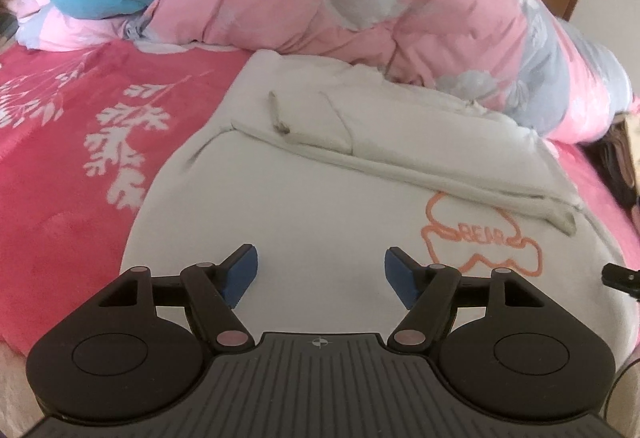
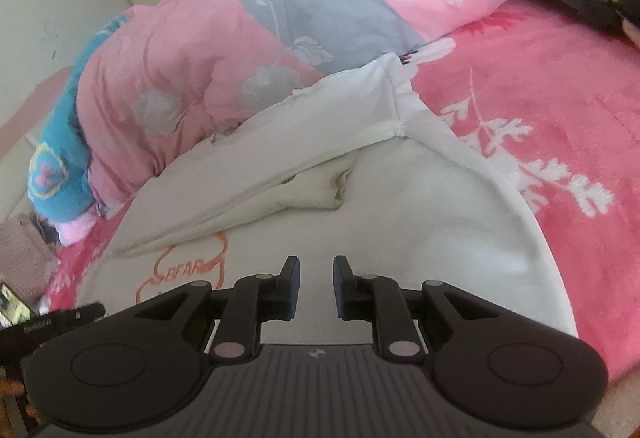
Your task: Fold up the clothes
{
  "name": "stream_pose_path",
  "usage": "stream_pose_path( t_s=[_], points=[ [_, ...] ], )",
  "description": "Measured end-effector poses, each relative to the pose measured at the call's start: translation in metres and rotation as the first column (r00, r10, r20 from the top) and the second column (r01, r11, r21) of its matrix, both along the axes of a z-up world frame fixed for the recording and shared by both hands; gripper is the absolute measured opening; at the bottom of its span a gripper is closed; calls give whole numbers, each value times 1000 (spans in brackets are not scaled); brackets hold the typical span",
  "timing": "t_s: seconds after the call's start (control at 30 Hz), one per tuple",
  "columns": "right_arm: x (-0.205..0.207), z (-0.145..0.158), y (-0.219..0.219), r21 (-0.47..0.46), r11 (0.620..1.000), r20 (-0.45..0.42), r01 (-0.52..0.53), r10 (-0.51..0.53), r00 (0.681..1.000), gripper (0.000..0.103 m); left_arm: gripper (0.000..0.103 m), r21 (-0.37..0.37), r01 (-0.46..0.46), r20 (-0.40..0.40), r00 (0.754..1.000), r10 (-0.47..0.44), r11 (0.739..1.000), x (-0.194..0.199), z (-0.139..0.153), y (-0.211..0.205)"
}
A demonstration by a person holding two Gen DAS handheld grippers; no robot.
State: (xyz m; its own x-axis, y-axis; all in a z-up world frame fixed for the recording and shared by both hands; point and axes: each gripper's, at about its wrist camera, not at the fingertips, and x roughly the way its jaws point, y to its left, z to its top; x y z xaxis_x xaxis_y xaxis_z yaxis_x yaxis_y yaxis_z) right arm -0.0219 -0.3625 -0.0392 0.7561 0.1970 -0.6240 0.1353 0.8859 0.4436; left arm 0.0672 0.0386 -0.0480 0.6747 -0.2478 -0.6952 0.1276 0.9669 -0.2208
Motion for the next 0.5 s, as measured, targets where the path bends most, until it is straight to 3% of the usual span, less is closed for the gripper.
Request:
stream_pose_path(
  t_s=[0.2,0.4,0.5],
  points=[
    [-17,-8,19,-98,995,-32,-33,30,999,24,80,32,16,6,1000,-17,999,-13,-4,-5],
    [-46,-9,35,-165,985,-21,-46,43,999,31,96,106,75,47,996,-80,992,-39,-12,-16],
    [-65,-8,44,-200,978,-30,-57,52,998,34,100,150,103,67,991,-114,983,-49,-16,-22]
  ],
)
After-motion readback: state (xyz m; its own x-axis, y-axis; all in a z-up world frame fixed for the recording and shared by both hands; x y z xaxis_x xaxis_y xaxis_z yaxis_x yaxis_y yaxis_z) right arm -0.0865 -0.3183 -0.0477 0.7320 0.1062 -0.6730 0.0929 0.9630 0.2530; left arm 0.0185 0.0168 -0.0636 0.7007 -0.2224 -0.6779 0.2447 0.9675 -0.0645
